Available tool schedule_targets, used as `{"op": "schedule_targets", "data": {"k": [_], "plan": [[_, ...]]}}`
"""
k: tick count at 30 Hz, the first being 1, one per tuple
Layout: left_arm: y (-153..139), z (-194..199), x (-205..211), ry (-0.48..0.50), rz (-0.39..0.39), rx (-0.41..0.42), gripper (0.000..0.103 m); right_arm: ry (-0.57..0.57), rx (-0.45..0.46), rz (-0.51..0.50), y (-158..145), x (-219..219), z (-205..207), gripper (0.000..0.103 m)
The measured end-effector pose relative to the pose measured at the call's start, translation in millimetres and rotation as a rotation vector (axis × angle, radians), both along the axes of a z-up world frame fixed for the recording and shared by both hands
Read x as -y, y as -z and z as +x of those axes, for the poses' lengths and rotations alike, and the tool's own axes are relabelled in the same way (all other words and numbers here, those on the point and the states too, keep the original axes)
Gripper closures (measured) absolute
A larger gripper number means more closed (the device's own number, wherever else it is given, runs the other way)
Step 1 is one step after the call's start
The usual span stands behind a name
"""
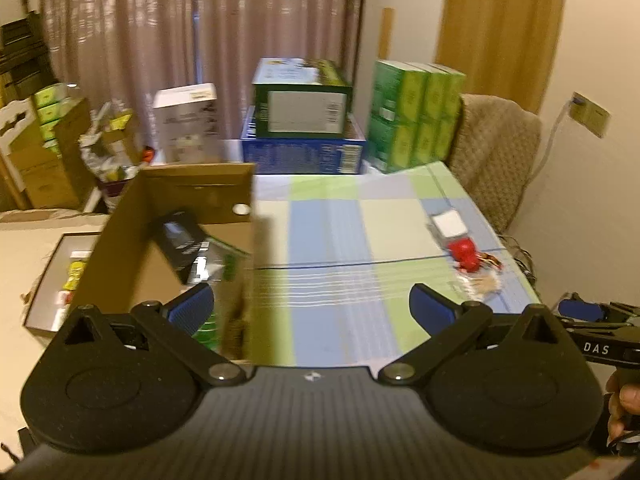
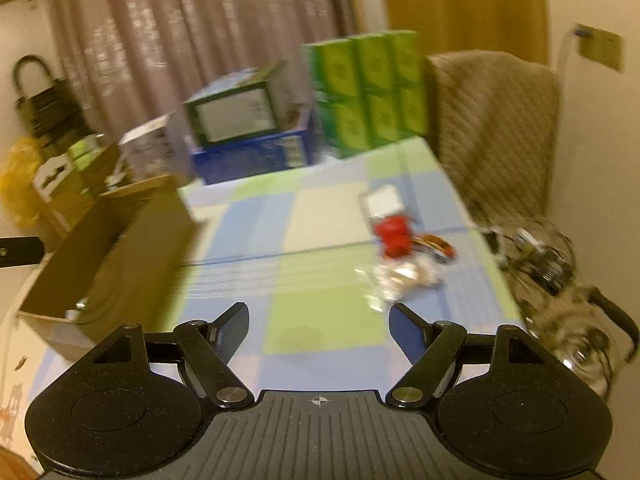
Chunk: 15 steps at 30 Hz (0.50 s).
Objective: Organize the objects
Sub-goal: 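Move both tools back from the box toward the remaining items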
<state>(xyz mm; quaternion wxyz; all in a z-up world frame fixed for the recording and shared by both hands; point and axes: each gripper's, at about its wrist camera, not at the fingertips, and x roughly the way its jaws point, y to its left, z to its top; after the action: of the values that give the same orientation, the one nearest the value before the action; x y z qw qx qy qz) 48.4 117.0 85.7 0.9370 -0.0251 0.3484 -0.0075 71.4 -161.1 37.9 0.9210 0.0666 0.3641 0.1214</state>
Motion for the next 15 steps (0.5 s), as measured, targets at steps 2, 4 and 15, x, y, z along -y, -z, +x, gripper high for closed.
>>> {"op": "schedule_targets", "data": {"k": [2,4,15], "plan": [[4,5,15,0.025,0.001,-0.004,0.001,0.028,-0.002,0.001,1,15,-1,0.029],[10,9,28,0.050,0.003,-0.013,0.001,0.051,-0.003,0.003,2,26,-1,0.029],[38,28,75,0.130,0.017,-0.063,0.001,0.082,-0.007,-0.004,6,51,8,0.029]]}}
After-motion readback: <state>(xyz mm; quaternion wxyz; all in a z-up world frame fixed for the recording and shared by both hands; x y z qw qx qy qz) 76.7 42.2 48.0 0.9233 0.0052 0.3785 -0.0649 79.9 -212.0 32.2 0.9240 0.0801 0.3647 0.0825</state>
